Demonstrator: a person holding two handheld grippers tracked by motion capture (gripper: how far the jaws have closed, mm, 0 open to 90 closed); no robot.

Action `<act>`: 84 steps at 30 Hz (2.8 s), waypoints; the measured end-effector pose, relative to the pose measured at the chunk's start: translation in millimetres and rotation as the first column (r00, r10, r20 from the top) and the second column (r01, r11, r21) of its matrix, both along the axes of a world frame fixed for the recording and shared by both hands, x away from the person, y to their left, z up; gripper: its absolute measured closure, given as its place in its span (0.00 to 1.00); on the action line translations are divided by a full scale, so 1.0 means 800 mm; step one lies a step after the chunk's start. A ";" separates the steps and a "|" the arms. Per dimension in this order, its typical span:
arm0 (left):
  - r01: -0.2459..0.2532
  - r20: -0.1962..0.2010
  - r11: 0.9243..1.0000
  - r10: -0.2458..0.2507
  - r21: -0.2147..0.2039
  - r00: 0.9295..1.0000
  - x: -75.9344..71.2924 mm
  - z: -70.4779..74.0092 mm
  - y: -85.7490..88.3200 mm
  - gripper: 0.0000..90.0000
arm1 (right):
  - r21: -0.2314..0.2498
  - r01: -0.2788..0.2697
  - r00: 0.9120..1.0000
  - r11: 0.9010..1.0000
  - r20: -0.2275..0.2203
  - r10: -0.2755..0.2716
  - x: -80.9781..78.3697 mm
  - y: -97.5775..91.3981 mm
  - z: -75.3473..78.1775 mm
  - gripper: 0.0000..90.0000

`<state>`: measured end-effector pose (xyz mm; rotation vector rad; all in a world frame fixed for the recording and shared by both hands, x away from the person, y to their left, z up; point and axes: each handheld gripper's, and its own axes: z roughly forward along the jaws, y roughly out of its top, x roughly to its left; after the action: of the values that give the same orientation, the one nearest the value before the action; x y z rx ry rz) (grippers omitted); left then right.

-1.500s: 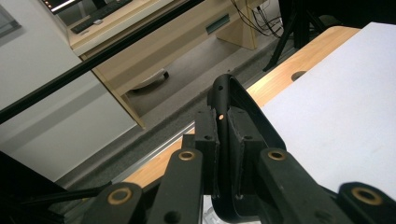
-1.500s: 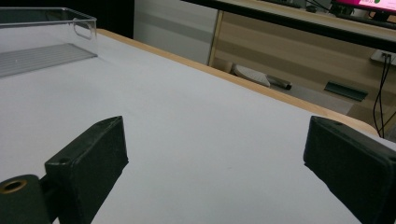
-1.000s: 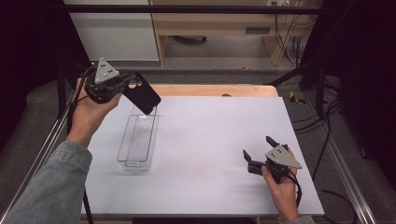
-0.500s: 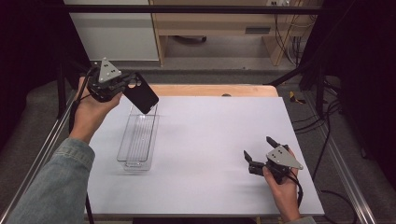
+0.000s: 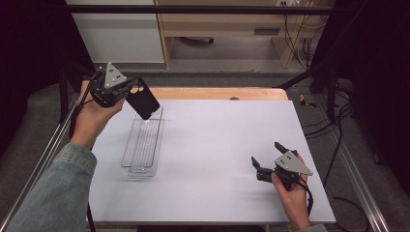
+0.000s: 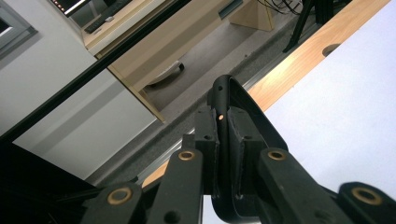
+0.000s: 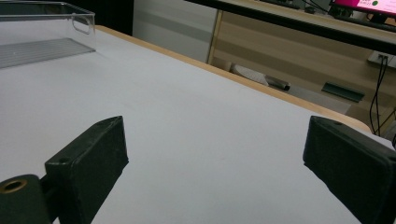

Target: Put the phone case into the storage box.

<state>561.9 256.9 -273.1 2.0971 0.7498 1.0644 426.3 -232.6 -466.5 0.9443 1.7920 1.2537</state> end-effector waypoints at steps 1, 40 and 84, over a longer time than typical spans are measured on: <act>-0.001 0.000 1.000 0.001 0.000 1.000 0.000 0.000 0.000 0.92 | -0.001 0.000 1.000 1.000 0.001 0.000 0.000 0.000 0.000 0.08; 0.009 -0.021 0.995 -0.007 0.104 1.000 0.025 -0.035 -0.001 0.92 | 0.000 -0.042 0.999 0.999 0.009 0.042 0.002 0.007 -0.005 0.08; 0.042 -0.027 0.975 -0.037 0.219 0.999 0.037 -0.059 -0.010 0.92 | -0.023 -0.061 0.998 0.998 0.007 0.062 0.004 0.009 -0.007 0.08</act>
<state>591.6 249.2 -320.6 2.3037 0.6223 1.1479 429.2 -225.3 -472.5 0.8764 1.8374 1.2709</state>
